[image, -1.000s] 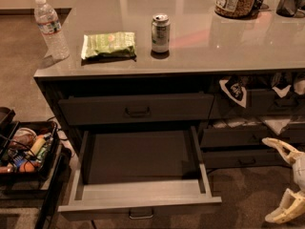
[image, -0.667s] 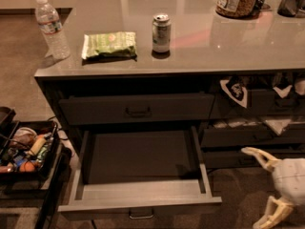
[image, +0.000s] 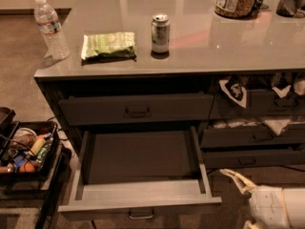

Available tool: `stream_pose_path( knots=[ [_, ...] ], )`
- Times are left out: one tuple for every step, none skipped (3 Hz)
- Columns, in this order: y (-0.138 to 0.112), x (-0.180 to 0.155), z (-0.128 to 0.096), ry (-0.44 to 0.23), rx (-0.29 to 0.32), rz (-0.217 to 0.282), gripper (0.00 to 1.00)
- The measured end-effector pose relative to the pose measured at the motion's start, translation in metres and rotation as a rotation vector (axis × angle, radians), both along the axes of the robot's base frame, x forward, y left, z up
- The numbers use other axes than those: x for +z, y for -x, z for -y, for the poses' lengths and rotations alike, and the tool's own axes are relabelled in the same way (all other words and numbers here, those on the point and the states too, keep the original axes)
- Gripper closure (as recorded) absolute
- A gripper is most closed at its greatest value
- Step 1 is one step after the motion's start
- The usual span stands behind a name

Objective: Close middle drawer

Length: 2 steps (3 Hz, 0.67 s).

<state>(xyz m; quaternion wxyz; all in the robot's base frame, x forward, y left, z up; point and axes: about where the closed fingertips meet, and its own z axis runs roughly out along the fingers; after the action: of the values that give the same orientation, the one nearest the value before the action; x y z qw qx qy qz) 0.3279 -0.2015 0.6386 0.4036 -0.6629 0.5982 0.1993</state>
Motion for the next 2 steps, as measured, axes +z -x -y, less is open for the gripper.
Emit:
stream_pose_path(
  knots=[
    [0.012, -0.023, -0.024, -0.030, -0.058, 0.082, 0.00],
    [0.006, -0.035, -0.045, -0.009, -0.111, 0.132, 0.00]
  ],
)
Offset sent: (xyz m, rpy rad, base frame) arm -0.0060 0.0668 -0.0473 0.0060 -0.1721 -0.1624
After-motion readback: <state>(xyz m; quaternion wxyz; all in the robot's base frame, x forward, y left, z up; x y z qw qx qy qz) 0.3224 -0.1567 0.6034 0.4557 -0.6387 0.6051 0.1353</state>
